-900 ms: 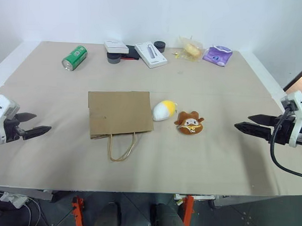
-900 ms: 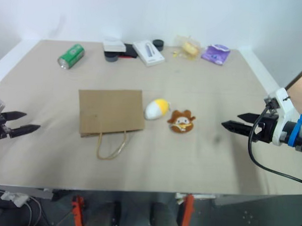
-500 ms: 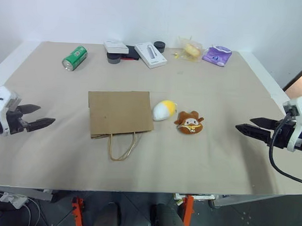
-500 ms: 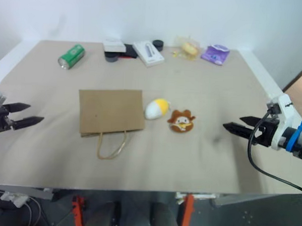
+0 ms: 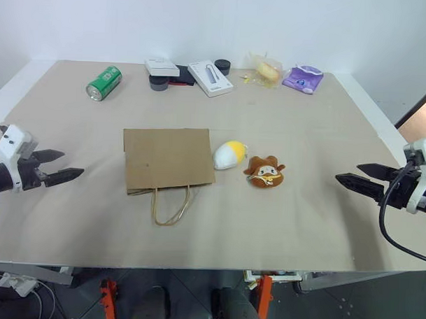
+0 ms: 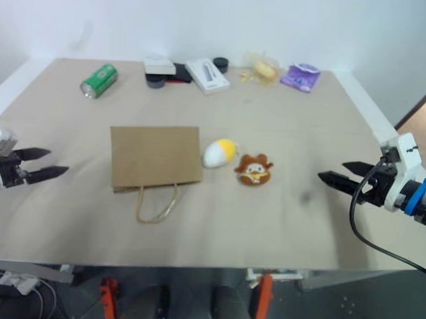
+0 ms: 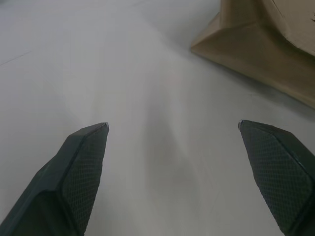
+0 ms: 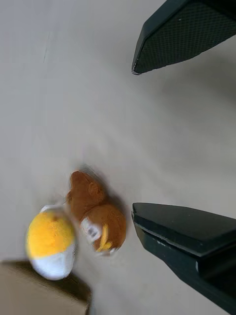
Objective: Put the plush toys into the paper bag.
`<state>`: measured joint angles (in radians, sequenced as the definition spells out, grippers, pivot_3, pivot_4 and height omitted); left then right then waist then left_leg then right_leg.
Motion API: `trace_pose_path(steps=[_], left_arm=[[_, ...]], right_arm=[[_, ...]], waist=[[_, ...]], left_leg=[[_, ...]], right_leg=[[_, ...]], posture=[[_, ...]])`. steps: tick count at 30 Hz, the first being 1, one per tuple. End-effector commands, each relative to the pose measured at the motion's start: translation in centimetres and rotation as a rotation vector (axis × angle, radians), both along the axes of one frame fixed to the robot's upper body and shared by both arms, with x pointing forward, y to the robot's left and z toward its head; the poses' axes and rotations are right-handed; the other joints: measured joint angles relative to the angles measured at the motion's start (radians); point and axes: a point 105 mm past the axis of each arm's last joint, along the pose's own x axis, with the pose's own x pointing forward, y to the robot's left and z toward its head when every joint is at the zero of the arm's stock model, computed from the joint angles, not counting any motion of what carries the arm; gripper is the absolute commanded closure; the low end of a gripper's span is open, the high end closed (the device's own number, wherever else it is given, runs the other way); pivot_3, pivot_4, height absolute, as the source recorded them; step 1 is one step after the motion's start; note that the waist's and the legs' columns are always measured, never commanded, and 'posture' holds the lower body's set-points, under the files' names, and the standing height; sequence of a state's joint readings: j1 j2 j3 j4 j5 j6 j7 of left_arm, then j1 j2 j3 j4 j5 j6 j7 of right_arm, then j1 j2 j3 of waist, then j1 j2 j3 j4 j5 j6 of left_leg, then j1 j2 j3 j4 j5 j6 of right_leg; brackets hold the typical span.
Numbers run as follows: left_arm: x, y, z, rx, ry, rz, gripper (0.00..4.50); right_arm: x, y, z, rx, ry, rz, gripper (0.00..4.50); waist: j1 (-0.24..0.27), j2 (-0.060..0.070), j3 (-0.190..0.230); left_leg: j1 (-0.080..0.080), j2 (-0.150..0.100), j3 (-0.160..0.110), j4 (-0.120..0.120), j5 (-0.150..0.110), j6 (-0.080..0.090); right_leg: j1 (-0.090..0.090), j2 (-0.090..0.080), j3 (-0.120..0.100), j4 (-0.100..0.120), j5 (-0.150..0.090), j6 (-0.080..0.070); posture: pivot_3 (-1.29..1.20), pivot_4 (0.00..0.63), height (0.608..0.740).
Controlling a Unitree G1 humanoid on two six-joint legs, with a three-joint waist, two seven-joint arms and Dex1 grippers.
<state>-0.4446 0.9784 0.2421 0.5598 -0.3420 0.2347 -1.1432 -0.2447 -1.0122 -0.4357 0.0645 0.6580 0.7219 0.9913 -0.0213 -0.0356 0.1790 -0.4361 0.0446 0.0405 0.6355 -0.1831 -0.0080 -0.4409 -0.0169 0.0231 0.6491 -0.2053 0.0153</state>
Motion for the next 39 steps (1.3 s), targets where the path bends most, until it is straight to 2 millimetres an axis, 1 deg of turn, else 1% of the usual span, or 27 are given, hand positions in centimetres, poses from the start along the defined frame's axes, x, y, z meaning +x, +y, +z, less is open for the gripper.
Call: trace_pose_path(steps=[1, 3, 4, 5, 7, 9, 10, 12, 13, 15, 16, 19, 22, 24, 27, 31, 39], left_arm=[[0.7, -1.4, 3.8, 0.062, -0.177, -0.066, 0.13], [0.7, -3.2, 5.3, 0.127, -0.259, -0.146, 0.13], [0.7, -4.3, 5.6, 0.174, -0.294, -0.191, 0.13], [0.7, -5.3, 5.6, 0.217, -0.319, -0.232, 0.13], [0.4, -7.9, 5.2, 0.33, -0.371, -0.365, 0.13], [-0.1, -9.7, 5.1, 0.409, -0.436, -0.47, 0.13], [-0.4, -10.5, 5.2, 0.463, -0.505, -0.524, 0.13], [-1.2, -12.0, 5.1, 0.636, -0.696, -0.644, 0.13], [-1.6, -12.8, 5.0, 0.673, -0.779, -0.693, 0.13], [-2.0, -13.7, 4.8, 0.7, -0.886, -0.743, 0.13], [-2.3, -14.0, 4.1, 0.714, -0.928, -0.773, 0.13], [-3.0, -14.5, 2.2, 0.713, -1.009, -0.812, 0.13], [-3.6, -14.5, 0.9, 0.716, -1.032, -0.83, 0.13], [-3.6, -14.1, 0.3, 0.718, -1.032, -0.822, 0.13], [-3.5, -14.0, -0.3, 0.726, -1.046, -0.817, 0.13], [-3.5, -14.7, -0.1, 0.694, -1.092, -0.798, 0.13], [-3.5, -15.2, -1.3, 0.696, -1.071, -0.821, 0.13]], right_arm=[[-2.5, 3.7, 4.5, 0.087, -0.17, 0.256, 0.0], [-4.3, 7.3, 5.3, 0.091, -0.195, 0.439, 0.0], [-5.1, 8.8, 5.3, 0.075, -0.188, 0.513, 0.0], [-5.5, 9.8, 4.9, 0.045, -0.176, 0.561, 0.0], [-6.0, 11.8, 4.3, -0.007, -0.16, 0.641, 0.0], [-6.1, 12.8, 3.9, -0.04, -0.167, 0.679, 0.0], [-6.1, 13.2, 3.8, -0.062, -0.18, 0.691, 0.0], [-5.9, 13.9, 3.3, -0.104, -0.206, 0.706, 0.0], [-5.9, 14.3, 3.1, -0.123, -0.217, 0.714, 0.0], [-5.8, 14.8, 2.7, -0.146, -0.24, 0.721, 0.0], [-5.8, 15.0, 2.6, -0.149, -0.249, 0.721, 0.0], [-5.7, 15.3, 2.2, -0.163, -0.262, 0.706, 0.0], [-5.6, 15.3, 2.2, -0.151, -0.266, 0.687, 0.0], [-5.6, 15.2, 2.3, -0.149, -0.269, 0.679, 0.0], [-5.6, 15.1, 2.4, -0.143, -0.271, 0.669, 0.0], [-5.5, 15.0, 2.2, -0.142, -0.269, 0.655, 0.0], [-5.4, 15.0, 2.1, -0.144, -0.269, 0.644, 0.0]], waist=[[0.0, 0.0, 0.0], [0.0, 0.0, 0.0], [0.001, 0.0, 0.0], [0.001, 0.0, 0.0], [0.001, -0.001, 0.0], [0.001, 0.0, 0.0], [0.001, 0.0, 0.0], [0.001, -0.001, 0.0], [0.001, -0.001, 0.0], [0.002, -0.001, 0.0], [0.002, -0.001, 0.0], [0.001, -0.001, 0.0], [0.001, -0.001, 0.0], [0.001, -0.001, -0.001], [0.001, -0.001, -0.001], [0.001, -0.001, -0.001], [0.001, -0.001, -0.001]], left_leg=[[0.0, 0.0, 0.0, 0.0, 0.0, 0.0], [0.0, 0.0, 0.0, 0.0, 0.0, 0.0], [0.0, 0.002, -0.002, 0.001, 0.0, 0.0], [0.0, 0.002, -0.003, 0.001, 0.0, 0.0], [0.001, 0.002, -0.003, 0.001, 0.0, 0.0], [0.005, 0.001, -0.001, 0.001, 0.0, 0.0], [0.005, 0.001, 0.001, 0.001, 0.0, 0.0], [0.005, 0.001, 0.004, 0.003, 0.0, 0.0], [0.005, 0.001, 0.005, 0.003, 0.0, 0.0], [0.006, 0.002, 0.008, 0.003, 0.0, 0.0], [0.006, 0.002, 0.008, 0.003, 0.0, 0.0], [0.006, 0.002, 0.01, 0.003, 0.0, 0.0], [0.006, 0.002, 0.011, 0.003, 0.0, 0.0], [0.006, 0.002, 0.011, 0.003, 0.0, 0.0], [0.006, 0.002, 0.011, 0.003, 0.001, 0.0], [0.006, 0.002, 0.012, 0.004, 0.001, 0.001], [0.006, 0.002, 0.013, 0.004, 0.001, 0.001]], right_leg=[[0.0, 0.0, 0.0, 0.0, 0.0, 0.0], [0.0, 0.001, 0.0, 0.001, 0.0, 0.0], [0.0, 0.002, 0.001, 0.001, 0.0, 0.0], [0.001, 0.003, 0.0, 0.001, 0.0, 0.0], [0.002, 0.004, 0.001, 0.001, 0.0, 0.0], [0.005, 0.002, 0.002, 0.001, 0.0, -0.001], [0.005, 0.001, 0.003, 0.001, -0.002, -0.004], [0.004, 0.001, 0.004, 0.001, -0.001, -0.004], [0.004, 0.0, 0.005, 0.001, 0.0, -0.004], [0.004, 0.0, 0.007, 0.001, 0.0, -0.003], [0.004, 0.0, 0.007, 0.001, 0.0, -0.003], [0.004, 0.0, 0.008, 0.001, 0.002, -0.001], [0.004, 0.0, 0.009, 0.001, 0.004, 0.003], [0.004, 0.0, 0.009, 0.0, 0.005, 0.004], [0.004, 0.0, 0.01, 0.001, 0.005, 0.004], [0.004, 0.0, 0.01, 0.001, 0.006, 0.004], [0.004, -0.001, 0.01, 0.001, 0.007, 0.005]], posture=[[0.0, 0.15, 0.74], [0.0, 0.15, 0.74], [0.0, 0.15, 0.74], [0.0, 0.15, 0.74], [0.0, 0.15, 0.74], [0.0, 0.15, 0.74], [0.0, 0.15, 0.74], [0.0, 0.15, 0.74], [0.0, 0.15, 0.74], [0.0, 0.15, 0.74], [0.0, 0.15, 0.74], [0.0, 0.15, 0.74], [0.0, 0.15, 0.74], [0.0, 0.15, 0.74], [0.0, 0.15, 0.74], [0.0, 0.15, 0.74], [0.0, 0.15, 0.74]])
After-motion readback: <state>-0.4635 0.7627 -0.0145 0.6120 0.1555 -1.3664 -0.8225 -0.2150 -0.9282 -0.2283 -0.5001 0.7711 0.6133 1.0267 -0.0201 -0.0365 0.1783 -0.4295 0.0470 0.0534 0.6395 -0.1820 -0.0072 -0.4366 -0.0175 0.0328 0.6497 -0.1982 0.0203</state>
